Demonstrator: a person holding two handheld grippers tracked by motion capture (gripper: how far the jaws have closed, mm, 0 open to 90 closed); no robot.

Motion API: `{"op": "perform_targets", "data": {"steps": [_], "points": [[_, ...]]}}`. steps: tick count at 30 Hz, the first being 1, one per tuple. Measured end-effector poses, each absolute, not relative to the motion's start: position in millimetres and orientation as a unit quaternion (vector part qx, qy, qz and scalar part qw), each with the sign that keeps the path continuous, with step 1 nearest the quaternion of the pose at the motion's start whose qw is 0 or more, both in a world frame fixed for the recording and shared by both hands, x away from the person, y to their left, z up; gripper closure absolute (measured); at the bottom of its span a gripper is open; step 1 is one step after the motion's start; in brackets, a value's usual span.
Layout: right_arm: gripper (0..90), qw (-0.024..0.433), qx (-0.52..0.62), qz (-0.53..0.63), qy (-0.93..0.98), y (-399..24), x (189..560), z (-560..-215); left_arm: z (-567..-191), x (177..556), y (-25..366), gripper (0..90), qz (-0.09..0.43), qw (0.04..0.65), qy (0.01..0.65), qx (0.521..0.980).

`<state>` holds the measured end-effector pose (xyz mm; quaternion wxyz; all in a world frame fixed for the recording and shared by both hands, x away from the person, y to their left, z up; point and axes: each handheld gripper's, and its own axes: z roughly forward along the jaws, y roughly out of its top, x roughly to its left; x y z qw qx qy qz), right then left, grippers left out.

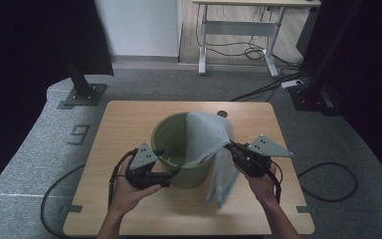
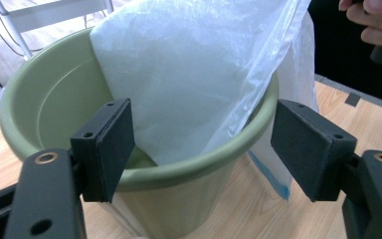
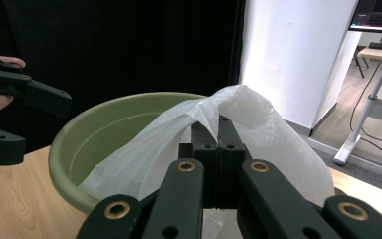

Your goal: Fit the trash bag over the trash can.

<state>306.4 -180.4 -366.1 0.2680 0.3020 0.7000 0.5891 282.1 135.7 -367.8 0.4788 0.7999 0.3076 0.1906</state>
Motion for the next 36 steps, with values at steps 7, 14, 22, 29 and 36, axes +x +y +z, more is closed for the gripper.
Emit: {"op": "perform_targets", "data": {"steps": [7, 14, 22, 29, 36], "points": [[88.7, 0.266, 0.305, 0.587, 0.701, -175, 311, -367, -369, 284, 131, 24.9, 0.184, 0.487, 0.302, 0.799], [88.7, 0.272, 0.297, 0.578, 0.710, -165, 312, -362, -368, 284, 115, 24.6, 0.178, 0.490, 0.282, 0.806], [88.7, 0.273, 0.290, 0.581, 0.710, -155, 311, -359, -369, 288, 96, 26.2, 0.184, 0.485, 0.278, 0.809], [88.4, 0.269, 0.284, 0.586, 0.710, -153, 308, -359, -369, 294, 91, 42.5, 0.190, 0.489, 0.292, 0.800], [87.8, 0.266, 0.285, 0.589, 0.708, -157, 306, -359, -370, 297, 89, 48.8, 0.189, 0.492, 0.292, 0.798]]}}
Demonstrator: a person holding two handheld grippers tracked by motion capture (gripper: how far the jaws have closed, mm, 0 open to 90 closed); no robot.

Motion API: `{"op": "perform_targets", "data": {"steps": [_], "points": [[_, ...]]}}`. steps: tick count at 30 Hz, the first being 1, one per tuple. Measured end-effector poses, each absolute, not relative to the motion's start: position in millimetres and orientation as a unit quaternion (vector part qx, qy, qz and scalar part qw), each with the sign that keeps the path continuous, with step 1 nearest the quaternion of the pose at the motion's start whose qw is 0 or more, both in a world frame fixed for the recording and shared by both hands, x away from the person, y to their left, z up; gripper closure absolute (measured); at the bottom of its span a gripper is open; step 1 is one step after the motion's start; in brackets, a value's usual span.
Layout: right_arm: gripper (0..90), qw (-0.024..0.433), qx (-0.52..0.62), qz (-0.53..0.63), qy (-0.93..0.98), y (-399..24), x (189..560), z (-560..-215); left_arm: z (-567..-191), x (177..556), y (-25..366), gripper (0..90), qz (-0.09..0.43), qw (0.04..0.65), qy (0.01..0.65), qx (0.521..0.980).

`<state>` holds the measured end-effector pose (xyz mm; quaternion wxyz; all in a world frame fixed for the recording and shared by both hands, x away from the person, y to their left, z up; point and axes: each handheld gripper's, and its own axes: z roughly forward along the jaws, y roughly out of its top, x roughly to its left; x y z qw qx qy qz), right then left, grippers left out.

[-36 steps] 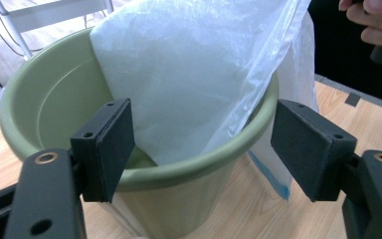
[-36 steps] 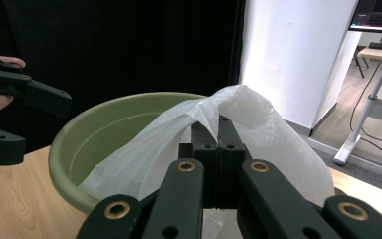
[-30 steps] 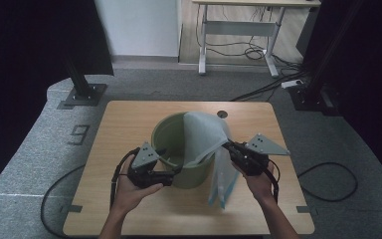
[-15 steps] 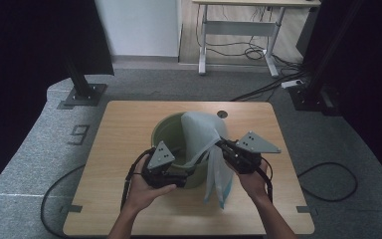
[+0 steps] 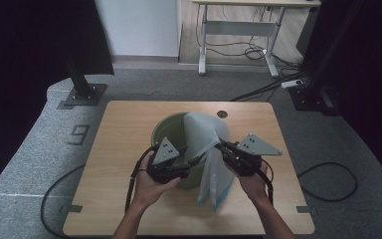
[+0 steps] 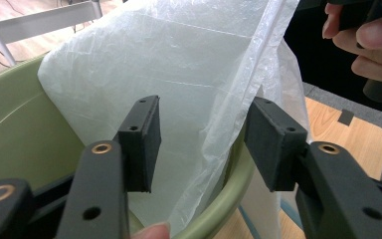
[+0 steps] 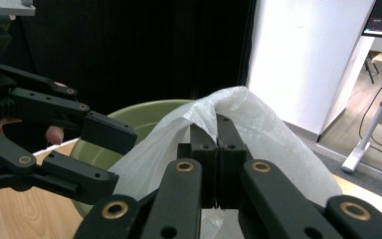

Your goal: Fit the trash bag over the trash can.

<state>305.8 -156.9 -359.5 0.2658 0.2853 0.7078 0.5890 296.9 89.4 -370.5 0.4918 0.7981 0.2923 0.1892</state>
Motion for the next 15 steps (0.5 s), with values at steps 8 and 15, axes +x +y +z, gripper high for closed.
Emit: {"op": "perform_targets", "data": {"steps": [8, 15], "points": [[87.7, 0.252, 0.291, 0.593, 0.707, -157.5, 309.9, -364.0, -372.4, 302.6, 87.7, 59.3, 0.180, 0.501, 0.293, 0.795], [87.8, 0.251, 0.304, 0.591, 0.704, -159.3, 314.3, -364.6, -373.8, 300.9, 81.0, 57.9, 0.162, 0.505, 0.278, 0.801]]}}
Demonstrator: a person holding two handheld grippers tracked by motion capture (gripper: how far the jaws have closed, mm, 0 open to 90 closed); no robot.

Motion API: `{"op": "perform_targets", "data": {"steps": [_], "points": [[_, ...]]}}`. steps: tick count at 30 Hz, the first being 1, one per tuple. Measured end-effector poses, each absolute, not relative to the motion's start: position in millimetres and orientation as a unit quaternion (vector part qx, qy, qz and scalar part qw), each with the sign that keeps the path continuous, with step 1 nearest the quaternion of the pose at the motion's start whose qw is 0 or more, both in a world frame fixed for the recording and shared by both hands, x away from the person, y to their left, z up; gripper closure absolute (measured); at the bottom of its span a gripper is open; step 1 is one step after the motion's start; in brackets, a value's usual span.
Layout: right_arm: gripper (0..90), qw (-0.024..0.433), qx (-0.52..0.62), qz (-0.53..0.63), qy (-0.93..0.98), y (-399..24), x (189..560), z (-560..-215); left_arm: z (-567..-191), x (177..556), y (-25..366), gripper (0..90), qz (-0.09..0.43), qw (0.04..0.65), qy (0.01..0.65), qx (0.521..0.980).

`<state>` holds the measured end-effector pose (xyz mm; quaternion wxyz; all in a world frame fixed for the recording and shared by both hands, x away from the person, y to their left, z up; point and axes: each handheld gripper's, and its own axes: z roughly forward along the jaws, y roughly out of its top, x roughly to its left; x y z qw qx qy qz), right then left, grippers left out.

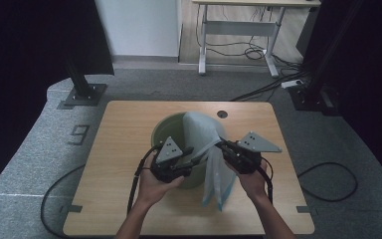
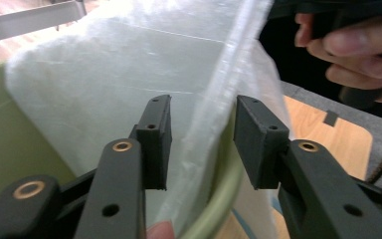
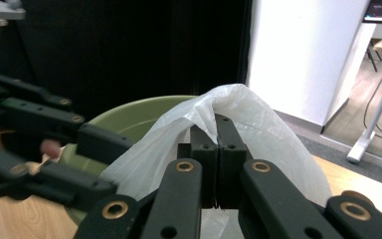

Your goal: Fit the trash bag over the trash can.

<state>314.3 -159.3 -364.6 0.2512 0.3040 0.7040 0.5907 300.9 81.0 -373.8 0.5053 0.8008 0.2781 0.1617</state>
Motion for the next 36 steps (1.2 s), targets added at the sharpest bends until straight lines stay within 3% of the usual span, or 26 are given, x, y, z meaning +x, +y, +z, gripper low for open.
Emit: {"op": "perform_targets", "data": {"steps": [8, 14, 18, 20, 21, 22, 25, 29, 36], "points": [[88.2, 0.249, 0.316, 0.589, 0.701, -160, 318, -365, -374, 300, 75, 56.5, 0.164, 0.497, 0.276, 0.806], [88.0, 0.247, 0.314, 0.592, 0.700, -159, 318, -365, -375, 304, 76, 71.0, 0.154, 0.491, 0.285, 0.809], [82.5, 0.244, 0.313, 0.592, 0.701, -159, 317, -365, -374, 307, 77, 82.8, 0.144, 0.497, 0.284, 0.808], [71.5, 0.240, 0.312, 0.595, 0.701, -160, 314, -366, -373, 307, 79, 88.9, 0.150, 0.505, 0.282, 0.802], [71.5, 0.240, 0.312, 0.595, 0.701, -160, 314, -366, -373, 307, 79, 89.4, 0.150, 0.505, 0.282, 0.802], [57.7, 0.243, 0.310, 0.596, 0.700, -161, 309, -367, -372, 308, 81, 89.6, 0.153, 0.508, 0.284, 0.799], [45.7, 0.249, 0.313, 0.597, 0.696, -164, 298, -372, -372, 311, 85, 89.7, 0.152, 0.512, 0.293, 0.793], [37.0, 0.253, 0.323, 0.591, 0.695, -172, 278, -387, -371, 312, 88, 89.8, 0.153, 0.514, 0.299, 0.789], [30.2, 0.243, 0.366, 0.572, 0.693, -180, 263, -427, -372, 312, 87, 89.7, 0.149, 0.514, 0.301, 0.789]]}}
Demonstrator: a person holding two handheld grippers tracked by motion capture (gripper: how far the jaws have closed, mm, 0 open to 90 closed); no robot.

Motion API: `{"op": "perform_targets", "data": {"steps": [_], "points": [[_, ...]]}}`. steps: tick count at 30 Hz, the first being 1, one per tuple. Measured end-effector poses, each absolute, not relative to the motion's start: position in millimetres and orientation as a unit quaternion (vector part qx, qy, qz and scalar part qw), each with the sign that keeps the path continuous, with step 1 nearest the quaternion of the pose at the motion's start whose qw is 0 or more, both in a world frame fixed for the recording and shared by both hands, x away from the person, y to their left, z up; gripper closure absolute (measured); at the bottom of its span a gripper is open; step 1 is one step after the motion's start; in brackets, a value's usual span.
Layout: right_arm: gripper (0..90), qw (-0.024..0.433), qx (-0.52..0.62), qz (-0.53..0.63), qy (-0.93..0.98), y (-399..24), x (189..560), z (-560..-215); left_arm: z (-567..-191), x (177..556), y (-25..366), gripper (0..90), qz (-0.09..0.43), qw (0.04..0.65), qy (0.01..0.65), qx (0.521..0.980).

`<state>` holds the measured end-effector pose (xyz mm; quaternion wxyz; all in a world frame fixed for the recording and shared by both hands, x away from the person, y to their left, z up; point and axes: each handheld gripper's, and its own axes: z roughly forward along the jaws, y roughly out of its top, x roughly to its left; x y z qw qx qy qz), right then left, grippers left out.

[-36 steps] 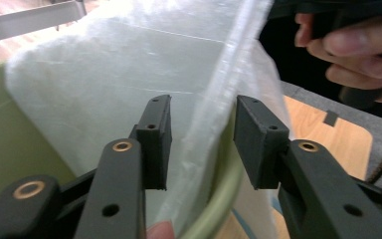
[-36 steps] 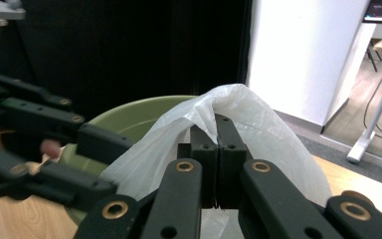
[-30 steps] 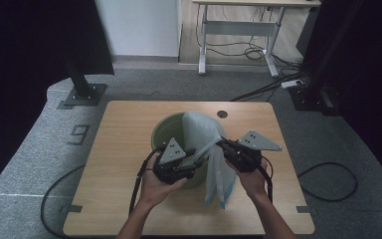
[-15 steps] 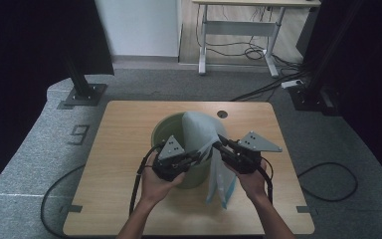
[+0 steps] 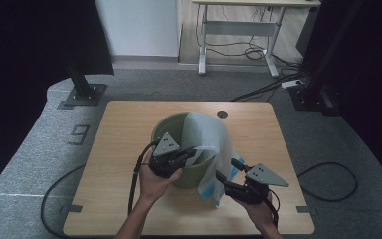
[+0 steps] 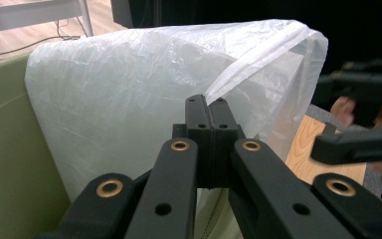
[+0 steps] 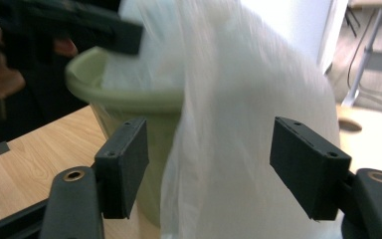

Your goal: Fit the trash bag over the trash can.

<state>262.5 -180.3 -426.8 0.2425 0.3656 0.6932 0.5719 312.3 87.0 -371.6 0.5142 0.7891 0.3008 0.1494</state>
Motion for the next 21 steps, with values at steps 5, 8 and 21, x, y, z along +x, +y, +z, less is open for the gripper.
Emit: {"op": "perform_targets", "data": {"steps": [5, 8, 21], "points": [[26.8, 0.229, 0.373, 0.577, 0.689, -172, 268, -450, -373, 313, 86, 89.8, 0.149, 0.511, 0.301, 0.791], [25.8, 0.226, 0.378, 0.570, 0.693, -165, 272, -459, -373, 313, 87, 89.8, 0.150, 0.511, 0.302, 0.790], [51.0, 0.245, 0.391, 0.546, 0.700, -155, 290, -481, -374, 311, 93, 89.7, 0.144, 0.517, 0.304, 0.787]]}}
